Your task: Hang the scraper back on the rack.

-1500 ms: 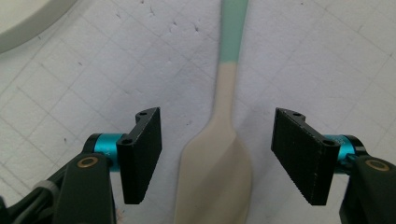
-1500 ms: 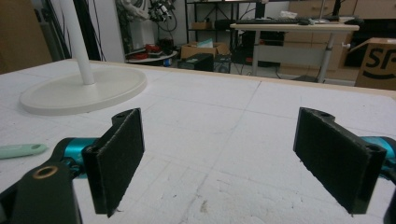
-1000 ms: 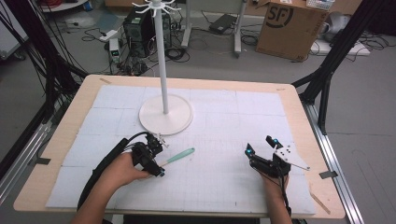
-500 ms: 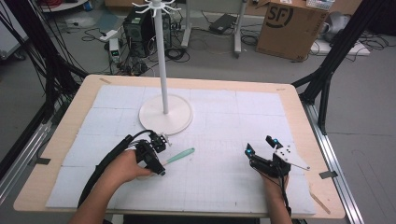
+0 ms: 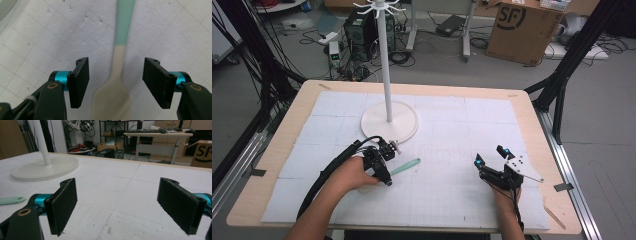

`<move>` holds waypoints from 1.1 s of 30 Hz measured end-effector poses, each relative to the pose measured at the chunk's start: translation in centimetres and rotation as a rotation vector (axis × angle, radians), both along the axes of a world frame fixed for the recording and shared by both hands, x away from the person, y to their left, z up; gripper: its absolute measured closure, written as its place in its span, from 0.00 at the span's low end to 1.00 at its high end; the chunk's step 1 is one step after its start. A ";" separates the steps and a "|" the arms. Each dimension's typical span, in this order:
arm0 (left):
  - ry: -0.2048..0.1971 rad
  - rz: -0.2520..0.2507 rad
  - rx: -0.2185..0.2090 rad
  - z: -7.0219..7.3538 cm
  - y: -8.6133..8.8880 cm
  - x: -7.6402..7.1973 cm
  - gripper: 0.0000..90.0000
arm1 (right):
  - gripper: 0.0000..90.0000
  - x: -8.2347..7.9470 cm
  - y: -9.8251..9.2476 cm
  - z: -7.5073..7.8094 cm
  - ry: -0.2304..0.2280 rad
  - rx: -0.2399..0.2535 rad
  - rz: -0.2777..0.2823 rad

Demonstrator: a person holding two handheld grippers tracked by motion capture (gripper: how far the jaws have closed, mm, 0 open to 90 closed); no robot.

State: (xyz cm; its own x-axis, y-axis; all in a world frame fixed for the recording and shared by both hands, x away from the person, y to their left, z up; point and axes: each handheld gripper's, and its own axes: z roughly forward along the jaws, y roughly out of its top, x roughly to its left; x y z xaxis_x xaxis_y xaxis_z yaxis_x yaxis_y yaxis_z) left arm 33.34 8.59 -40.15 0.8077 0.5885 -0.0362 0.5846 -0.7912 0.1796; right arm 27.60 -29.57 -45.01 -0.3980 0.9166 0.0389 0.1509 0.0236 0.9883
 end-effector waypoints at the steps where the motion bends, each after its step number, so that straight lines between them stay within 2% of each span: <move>1: -0.001 0.002 -0.002 0.0 -0.1 0.0 0.44 | 0.17 0.0 0.0 0.0 0.000 0.001 -0.001; 6: 0.007 -0.004 0.014 0.0 -0.3 0.0 0.48 | 0.17 0.0 0.0 0.0 0.004 0.001 0.002; 10: 0.017 0.010 0.027 -0.2 -0.3 0.2 0.49 | 0.17 0.0 0.0 0.0 0.003 0.001 0.002; 22: 0.007 0.000 0.018 -0.2 -0.4 0.2 0.62 | 0.17 0.0 0.0 0.0 0.003 0.001 0.002; 33: 0.002 -0.014 0.028 -0.4 -0.6 0.2 0.66 | 0.17 0.0 0.0 0.0 0.005 0.001 0.001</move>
State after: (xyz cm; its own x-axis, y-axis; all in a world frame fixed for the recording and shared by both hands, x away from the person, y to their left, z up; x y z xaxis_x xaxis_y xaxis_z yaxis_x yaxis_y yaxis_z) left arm 33.52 7.96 -40.51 0.8160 0.5777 -0.0218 0.5735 -0.8042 0.1561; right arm 27.57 -29.54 -45.01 -0.3988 0.9161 0.0414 0.1555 0.0231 0.9876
